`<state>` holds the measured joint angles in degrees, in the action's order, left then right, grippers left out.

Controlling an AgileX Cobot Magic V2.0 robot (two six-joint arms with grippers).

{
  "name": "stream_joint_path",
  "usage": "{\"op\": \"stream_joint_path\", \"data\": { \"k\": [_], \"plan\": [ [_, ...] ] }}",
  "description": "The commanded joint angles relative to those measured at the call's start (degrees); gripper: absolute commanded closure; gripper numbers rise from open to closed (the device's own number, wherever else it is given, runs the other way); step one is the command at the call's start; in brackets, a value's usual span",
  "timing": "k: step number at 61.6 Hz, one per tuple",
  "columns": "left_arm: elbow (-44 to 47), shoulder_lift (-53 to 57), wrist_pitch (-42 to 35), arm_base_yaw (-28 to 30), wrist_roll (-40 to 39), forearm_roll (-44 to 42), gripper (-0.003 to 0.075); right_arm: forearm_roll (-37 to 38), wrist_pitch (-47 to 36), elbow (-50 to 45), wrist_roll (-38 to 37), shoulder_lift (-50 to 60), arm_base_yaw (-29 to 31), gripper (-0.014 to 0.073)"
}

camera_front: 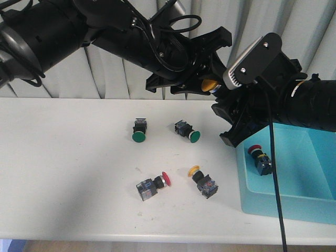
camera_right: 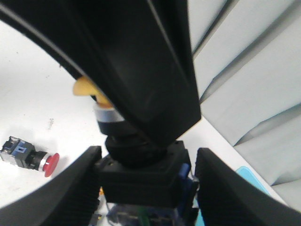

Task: Pick red and yellow buttons and place in box
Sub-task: 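Grasp the yellow button with the right gripper and release the left gripper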

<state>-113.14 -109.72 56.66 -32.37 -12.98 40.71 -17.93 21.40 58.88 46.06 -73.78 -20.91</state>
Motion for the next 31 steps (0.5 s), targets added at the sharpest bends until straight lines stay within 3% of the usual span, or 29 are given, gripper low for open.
{"op": "stream_joint_path", "data": {
  "k": [1, 9, 20, 31],
  "plan": [
    [-1.74, 3.8, -1.53, -0.17, 0.77, 3.16, 0.0671, -2.19, -4.68, 1.63, 0.13, 1.36, 0.14, 0.0443],
    [-1.74, 3.8, -2.23, -0.17, 2.9, 3.11, 0.0659, -2.27, -4.62, 1.63, 0.13, 1.36, 0.14, 0.0606],
    [-1.74, 3.8, -2.37, -0.17, 6.07, 3.16, 0.057, -2.27, -4.38, 1.63, 0.13, 1.36, 0.14, 0.0601],
    [-1.74, 3.8, -2.49, -0.17, 8.93, 3.11, 0.0391, -2.27, -4.24, 1.63, 0.13, 1.36, 0.14, 0.0595]
  ]
}}
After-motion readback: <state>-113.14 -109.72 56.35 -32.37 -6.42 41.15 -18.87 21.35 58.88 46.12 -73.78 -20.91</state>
